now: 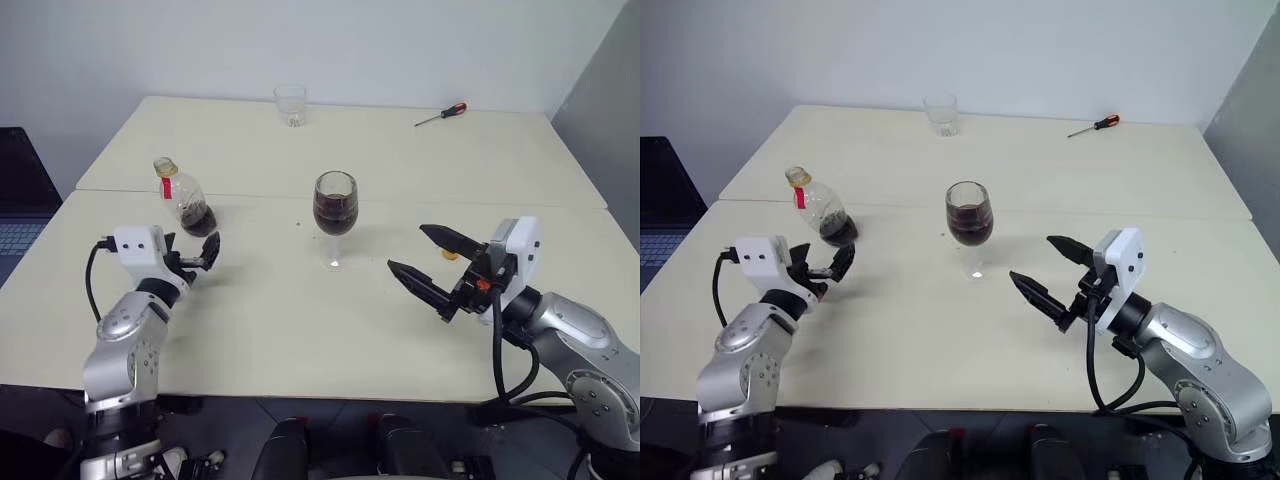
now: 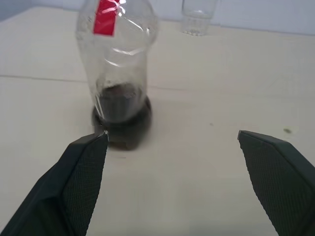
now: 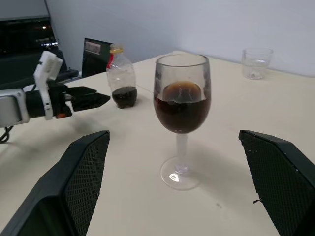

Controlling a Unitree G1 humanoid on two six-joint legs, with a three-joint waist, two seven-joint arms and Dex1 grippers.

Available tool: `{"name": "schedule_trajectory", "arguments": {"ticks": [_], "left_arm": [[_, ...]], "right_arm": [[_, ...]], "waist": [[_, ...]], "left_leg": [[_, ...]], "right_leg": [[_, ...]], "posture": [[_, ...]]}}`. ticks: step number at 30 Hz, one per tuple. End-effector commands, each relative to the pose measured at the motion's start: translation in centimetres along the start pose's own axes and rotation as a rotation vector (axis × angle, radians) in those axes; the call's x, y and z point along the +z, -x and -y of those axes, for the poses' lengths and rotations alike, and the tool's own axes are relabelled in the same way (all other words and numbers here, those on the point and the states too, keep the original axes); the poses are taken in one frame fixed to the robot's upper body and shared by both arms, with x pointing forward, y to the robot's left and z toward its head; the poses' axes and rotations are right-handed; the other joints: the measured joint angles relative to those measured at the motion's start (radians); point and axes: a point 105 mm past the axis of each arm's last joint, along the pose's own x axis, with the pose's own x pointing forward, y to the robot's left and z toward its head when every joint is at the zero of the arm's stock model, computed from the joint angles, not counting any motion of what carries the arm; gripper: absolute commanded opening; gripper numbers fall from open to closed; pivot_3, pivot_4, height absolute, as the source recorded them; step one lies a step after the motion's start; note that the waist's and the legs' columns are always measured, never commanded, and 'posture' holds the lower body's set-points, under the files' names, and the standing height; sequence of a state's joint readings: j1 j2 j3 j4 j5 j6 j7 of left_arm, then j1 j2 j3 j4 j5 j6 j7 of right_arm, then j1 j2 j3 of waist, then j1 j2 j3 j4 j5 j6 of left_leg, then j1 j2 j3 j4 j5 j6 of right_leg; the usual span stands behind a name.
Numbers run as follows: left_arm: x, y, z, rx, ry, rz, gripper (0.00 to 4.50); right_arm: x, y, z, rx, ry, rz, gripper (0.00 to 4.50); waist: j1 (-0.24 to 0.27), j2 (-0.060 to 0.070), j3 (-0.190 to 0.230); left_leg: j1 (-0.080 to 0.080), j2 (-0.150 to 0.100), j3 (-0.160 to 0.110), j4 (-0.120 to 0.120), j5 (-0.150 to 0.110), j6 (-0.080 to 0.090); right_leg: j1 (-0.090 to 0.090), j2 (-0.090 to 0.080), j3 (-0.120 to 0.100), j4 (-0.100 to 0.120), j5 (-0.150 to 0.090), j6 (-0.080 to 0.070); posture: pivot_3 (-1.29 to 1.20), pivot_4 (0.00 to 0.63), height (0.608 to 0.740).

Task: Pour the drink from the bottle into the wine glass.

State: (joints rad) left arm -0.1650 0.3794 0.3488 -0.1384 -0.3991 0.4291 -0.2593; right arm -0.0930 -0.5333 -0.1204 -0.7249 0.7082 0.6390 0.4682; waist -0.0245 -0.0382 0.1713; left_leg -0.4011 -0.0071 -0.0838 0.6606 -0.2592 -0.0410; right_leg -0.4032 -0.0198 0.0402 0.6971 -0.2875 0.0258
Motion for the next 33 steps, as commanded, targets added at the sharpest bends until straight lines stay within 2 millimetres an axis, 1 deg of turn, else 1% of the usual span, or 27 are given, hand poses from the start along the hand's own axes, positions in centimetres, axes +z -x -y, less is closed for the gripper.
{"name": "schedule_trajectory", "arguments": {"ticks": [1, 4, 7, 10, 13, 17, 25, 28, 33], "left_arm": [[1.9, 0.6, 1.7, -0.017, -0.012, 0.069, 4.47], [1.4, 1.1, 3.1, -0.032, -0.007, 0.060, 4.47], [1.0, 1.5, 3.7, -0.015, 0.008, 0.052, 4.47], [0.3, 1.7, 4.2, 0.009, 0.014, 0.030, 4.47], [0.2, 1.7, 4.8, 0.019, 0.016, 0.030, 4.47], [-0.2, 2.1, 5.6, 0.022, 0.017, 0.016, 4.47], [-0.9, 3.2, 6.6, 0.073, 0.029, 0.003, 4.47], [-1.1, 3.5, 6.6, 0.105, 0.030, 0.002, 4.47], [-1.3, 4.1, 6.4, 0.134, 0.024, -0.002, 4.47]], "right_arm": [[0.9, 0.7, 0.7, -0.075, 0.038, 0.038, 4.50], [0.6, 1.1, 1.5, -0.151, 0.041, 0.036, 4.50], [0.3, 1.5, 2.2, -0.239, 0.056, 0.027, 4.50], [-0.8, 2.2, 3.2, -0.357, 0.071, -0.007, 4.50], [-2.0, 2.8, 3.6, -0.449, 0.071, -0.035, 4.50], [-3.1, 3.4, 4.0, -0.549, 0.063, -0.056, 4.50], [-5.2, 5.1, 5.9, -0.757, 0.093, -0.106, 4.50], [-5.9, 5.2, 5.8, -0.782, 0.088, -0.113, 4.50], [-6.3, 5.4, 6.0, -0.817, 0.072, -0.105, 4.50]], "waist": [[0.000, 0.000, 0.000], [0.000, 0.000, 0.000], [0.000, 0.000, 0.000], [0.000, 0.000, 0.000], [0.002, 0.001, 0.000], [0.001, 0.001, 0.000], [0.002, 0.003, -0.002], [0.001, 0.004, -0.002], [0.000, 0.004, -0.002]], "left_leg": [[0.000, 0.000, 0.000, 0.000, 0.000, 0.000], [0.000, 0.000, 0.001, 0.000, 0.000, 0.000], [0.001, 0.000, 0.001, 0.000, 0.000, 0.000], [0.001, 0.000, 0.001, 0.000, 0.000, 0.000], [0.001, 0.000, 0.001, 0.000, 0.000, 0.000], [0.001, 0.000, 0.002, 0.000, 0.000, 0.000], [0.001, 0.000, 0.002, -0.001, 0.000, 0.000], [0.001, 0.000, 0.003, -0.001, 0.000, 0.000], [0.001, 0.000, 0.003, -0.001, 0.000, 0.000]], "right_leg": [[0.000, 0.000, 0.000, 0.000, 0.000, 0.000], [0.000, 0.000, 0.000, 0.000, 0.000, 0.000], [0.001, 0.000, 0.000, 0.000, 0.000, 0.000], [0.001, 0.001, 0.000, 0.000, 0.000, 0.000], [0.001, 0.001, 0.000, -0.001, 0.000, 0.000], [0.001, 0.001, 0.001, 0.000, 0.000, 0.000], [0.001, 0.001, 0.001, -0.001, 0.000, 0.000], [0.001, 0.001, 0.001, -0.001, 0.000, 0.000], [0.001, 0.001, 0.001, -0.001, 0.000, 0.000]], "posture": [[0.00, 0.150, 0.740], [0.00, 0.150, 0.740], [0.00, 0.150, 0.740], [0.00, 0.150, 0.740], [0.00, 0.150, 0.740], [0.00, 0.150, 0.740], [0.00, 0.150, 0.740], [0.00, 0.150, 0.740], [0.00, 0.150, 0.740]]}}
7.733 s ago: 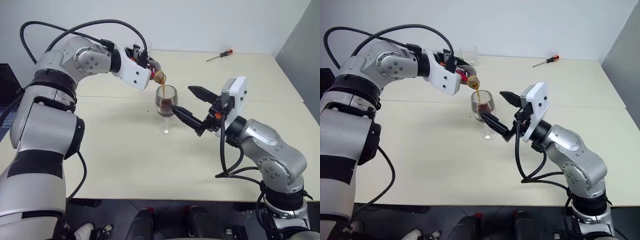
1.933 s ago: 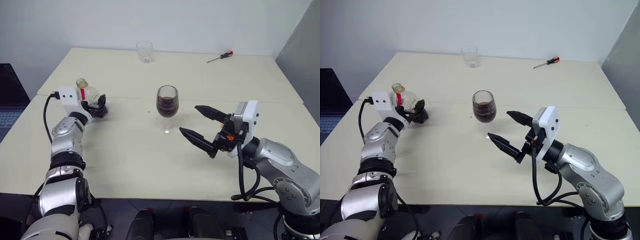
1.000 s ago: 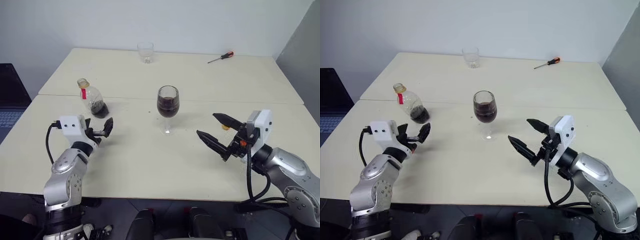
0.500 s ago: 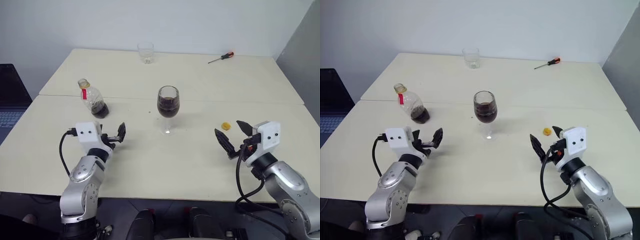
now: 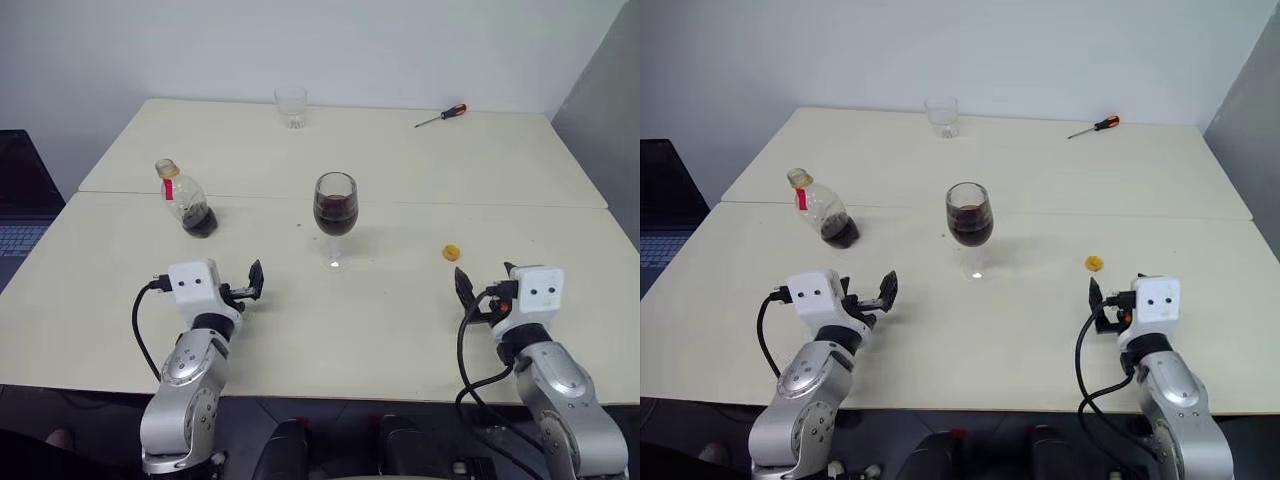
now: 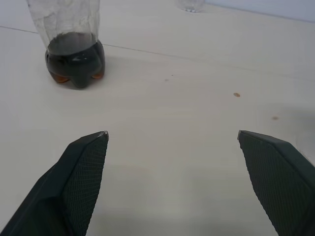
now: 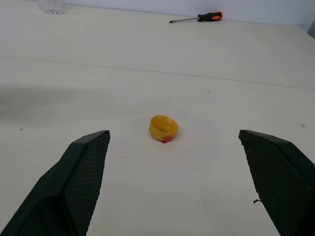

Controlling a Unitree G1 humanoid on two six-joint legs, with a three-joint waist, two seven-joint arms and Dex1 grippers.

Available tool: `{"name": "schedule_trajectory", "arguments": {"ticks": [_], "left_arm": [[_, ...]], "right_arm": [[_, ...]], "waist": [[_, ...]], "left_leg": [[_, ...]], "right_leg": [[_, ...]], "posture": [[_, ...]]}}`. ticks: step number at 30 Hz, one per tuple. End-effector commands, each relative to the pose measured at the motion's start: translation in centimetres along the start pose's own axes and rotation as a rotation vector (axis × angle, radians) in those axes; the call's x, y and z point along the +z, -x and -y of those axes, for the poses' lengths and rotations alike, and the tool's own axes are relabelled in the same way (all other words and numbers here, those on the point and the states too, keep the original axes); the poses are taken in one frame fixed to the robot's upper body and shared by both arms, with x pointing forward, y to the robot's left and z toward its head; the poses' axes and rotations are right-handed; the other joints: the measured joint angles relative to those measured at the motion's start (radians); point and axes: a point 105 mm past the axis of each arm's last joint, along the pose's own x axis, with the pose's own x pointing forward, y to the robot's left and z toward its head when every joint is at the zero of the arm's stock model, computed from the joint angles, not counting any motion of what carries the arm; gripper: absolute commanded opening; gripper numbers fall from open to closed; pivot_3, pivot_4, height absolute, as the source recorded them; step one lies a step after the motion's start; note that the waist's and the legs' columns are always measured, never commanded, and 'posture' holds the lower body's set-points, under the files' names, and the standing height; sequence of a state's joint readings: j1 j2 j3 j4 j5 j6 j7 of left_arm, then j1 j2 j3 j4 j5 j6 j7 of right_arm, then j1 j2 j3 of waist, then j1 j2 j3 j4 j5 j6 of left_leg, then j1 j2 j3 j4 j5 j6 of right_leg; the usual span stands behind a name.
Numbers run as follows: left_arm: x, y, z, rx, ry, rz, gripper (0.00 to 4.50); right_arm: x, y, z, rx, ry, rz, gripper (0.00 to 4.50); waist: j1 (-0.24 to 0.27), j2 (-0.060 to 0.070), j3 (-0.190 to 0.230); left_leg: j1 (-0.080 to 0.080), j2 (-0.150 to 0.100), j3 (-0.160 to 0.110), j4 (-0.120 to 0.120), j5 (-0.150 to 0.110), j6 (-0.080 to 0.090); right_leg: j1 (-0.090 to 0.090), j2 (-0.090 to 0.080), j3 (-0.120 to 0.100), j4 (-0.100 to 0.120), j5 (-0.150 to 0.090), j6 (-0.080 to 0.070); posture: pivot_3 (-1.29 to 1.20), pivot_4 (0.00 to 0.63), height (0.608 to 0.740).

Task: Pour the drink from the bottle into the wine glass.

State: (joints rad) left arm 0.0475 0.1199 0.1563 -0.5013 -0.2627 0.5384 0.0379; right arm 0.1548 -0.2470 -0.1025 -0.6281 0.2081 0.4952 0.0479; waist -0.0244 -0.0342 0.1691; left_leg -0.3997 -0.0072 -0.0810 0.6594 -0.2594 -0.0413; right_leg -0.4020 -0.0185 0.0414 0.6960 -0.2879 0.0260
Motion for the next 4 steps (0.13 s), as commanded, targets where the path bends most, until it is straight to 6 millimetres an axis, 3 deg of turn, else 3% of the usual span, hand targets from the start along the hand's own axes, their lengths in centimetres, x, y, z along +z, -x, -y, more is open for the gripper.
{"name": "schedule_trajectory", "arguments": {"ticks": [1, 4], "left_arm": [[1.21, 0.70, 0.16, 0.007, -0.009, 0.053, 4.47], [0.66, 0.86, 0.06, 0.002, -0.012, 0.031, 4.47]], "right_arm": [[0.95, 0.17, 0.33, -0.030, 0.010, 0.056, 4.50], [0.66, 0.18, 0.47, -0.040, 0.011, 0.051, 4.50]], "waist": [[0.000, 0.000, 0.000], [0.001, 0.000, 0.000]], "left_leg": [[0.000, 0.000, 0.000, 0.000, 0.000, 0.000], [0.000, 0.000, 0.000, 0.000, 0.000, 0.000]], "right_leg": [[0.000, 0.000, 0.000, 0.000, 0.000, 0.000], [0.000, 0.000, 0.000, 0.000, 0.000, 0.000]], "posture": [[0.00, 0.150, 0.740], [0.00, 0.150, 0.740]]}}
